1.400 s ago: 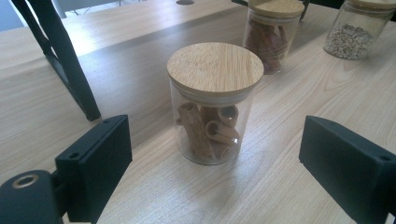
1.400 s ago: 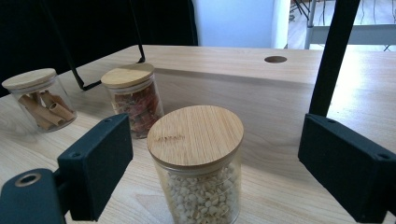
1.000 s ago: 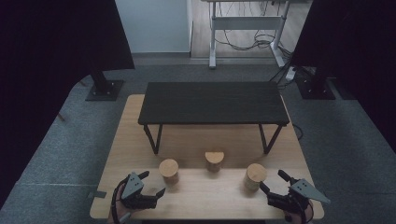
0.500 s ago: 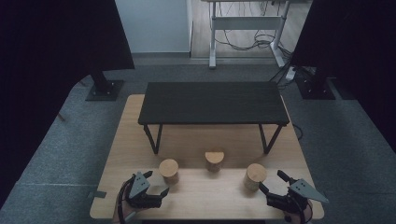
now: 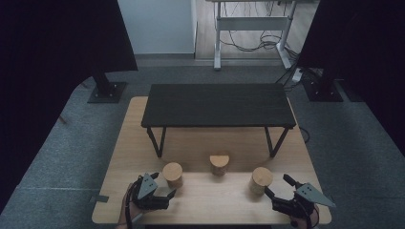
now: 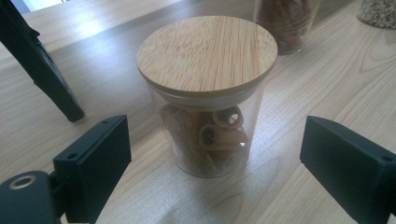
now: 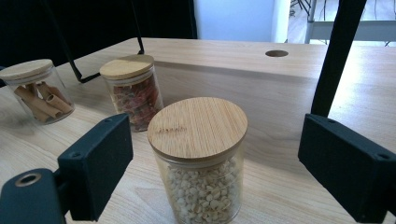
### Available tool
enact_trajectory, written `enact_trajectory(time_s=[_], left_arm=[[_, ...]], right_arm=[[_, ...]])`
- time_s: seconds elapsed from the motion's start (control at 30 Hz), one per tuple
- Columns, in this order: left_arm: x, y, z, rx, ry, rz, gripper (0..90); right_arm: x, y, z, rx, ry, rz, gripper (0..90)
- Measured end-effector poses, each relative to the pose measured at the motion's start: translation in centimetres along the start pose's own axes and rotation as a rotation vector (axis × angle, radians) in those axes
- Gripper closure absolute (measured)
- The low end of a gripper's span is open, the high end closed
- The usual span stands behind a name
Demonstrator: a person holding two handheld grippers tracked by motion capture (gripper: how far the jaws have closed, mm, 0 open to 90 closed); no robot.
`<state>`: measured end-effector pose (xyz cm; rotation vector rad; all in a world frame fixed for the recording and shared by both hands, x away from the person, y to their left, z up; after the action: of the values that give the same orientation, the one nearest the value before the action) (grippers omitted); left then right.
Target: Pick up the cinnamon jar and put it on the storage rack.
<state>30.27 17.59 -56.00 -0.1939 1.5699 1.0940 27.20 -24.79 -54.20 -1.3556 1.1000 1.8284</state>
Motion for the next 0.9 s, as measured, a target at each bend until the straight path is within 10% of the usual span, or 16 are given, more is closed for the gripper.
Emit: enact_trajectory(time_s=[0.9], left_arm=[[-1.0, -2.9, 0.4, -0.002, 0.007, 0.03, 8.6]], right_arm=[[0.2, -0.1, -0.1, 0.007, 0.005, 0.011, 9.7]])
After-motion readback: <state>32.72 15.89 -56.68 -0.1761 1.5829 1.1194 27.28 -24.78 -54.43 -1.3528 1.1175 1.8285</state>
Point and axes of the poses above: each handheld gripper's, and its own axes: y roughly backward along the jaws, x roughly out of its underside, z roughly to its left, the point moved 6 cm from there along -y, roughly forward along the jaws, and after that the axes turned 2 degrees about x, right-handed, at the moved point
